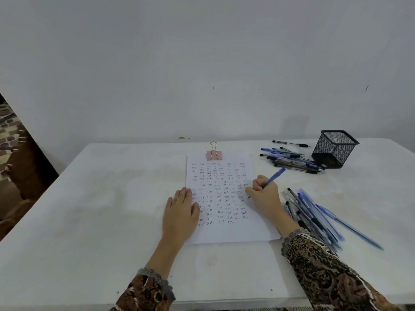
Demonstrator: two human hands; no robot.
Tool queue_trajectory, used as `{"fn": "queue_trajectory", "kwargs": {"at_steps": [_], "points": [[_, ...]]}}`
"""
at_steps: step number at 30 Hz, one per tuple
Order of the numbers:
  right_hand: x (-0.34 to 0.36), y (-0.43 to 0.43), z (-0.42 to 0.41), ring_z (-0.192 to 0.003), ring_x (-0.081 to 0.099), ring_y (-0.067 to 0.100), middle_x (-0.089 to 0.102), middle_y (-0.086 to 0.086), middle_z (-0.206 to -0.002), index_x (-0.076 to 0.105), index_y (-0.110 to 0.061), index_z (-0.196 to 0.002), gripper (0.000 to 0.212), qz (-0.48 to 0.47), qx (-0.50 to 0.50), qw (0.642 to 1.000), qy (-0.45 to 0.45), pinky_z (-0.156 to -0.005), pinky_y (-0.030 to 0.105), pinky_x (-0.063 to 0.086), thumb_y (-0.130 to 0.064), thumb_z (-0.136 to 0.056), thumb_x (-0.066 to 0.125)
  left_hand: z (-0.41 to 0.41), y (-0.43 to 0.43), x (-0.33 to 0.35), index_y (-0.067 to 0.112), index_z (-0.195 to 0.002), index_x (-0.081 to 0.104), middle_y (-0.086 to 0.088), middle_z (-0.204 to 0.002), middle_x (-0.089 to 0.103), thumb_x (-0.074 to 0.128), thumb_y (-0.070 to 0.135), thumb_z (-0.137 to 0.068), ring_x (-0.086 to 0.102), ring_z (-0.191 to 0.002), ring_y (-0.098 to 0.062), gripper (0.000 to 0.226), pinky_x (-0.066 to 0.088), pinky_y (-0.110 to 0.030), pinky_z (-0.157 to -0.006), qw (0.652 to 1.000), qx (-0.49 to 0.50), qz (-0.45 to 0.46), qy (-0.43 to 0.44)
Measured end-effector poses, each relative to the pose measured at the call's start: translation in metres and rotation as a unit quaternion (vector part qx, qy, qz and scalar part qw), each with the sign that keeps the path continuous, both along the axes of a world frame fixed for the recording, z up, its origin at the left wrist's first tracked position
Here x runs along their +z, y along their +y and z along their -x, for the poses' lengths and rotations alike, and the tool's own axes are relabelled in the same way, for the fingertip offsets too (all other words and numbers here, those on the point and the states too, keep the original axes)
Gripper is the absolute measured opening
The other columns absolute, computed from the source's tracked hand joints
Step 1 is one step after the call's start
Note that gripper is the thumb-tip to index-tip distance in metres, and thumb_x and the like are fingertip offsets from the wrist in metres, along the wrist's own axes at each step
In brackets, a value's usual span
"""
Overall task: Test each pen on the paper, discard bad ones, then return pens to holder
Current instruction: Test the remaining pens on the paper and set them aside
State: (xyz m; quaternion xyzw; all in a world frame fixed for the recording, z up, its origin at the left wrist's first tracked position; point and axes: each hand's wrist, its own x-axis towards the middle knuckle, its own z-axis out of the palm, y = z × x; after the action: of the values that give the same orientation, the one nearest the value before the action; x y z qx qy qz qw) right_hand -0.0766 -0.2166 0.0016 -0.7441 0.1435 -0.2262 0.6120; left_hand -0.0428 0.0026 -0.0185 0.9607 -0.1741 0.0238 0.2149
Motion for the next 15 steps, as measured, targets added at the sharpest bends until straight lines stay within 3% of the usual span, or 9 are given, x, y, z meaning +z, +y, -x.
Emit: {"fn": "queue_trajectory", "kwargs": {"at_steps": [15], "points": [[0.0064,0.0012,0.0003,-0.039,0.027,0.003,0.025,-0.001,-0.058,0.024,-0.018,-0.053,0.05,0.017,-0.013,1.0,-0.002,-0.046,0.007,0.029,0.021,-0.071,0.05,-0.0003,0.0007,0.0008,0.013,-0.146,0.016,-0.001,-0.155,0.013,0.027,0.028,-0.099,0.007,-0.143,-0.014,0.051,0.0,-0.029,-0.115,1.0,0.001,0.012,0.001]]}}
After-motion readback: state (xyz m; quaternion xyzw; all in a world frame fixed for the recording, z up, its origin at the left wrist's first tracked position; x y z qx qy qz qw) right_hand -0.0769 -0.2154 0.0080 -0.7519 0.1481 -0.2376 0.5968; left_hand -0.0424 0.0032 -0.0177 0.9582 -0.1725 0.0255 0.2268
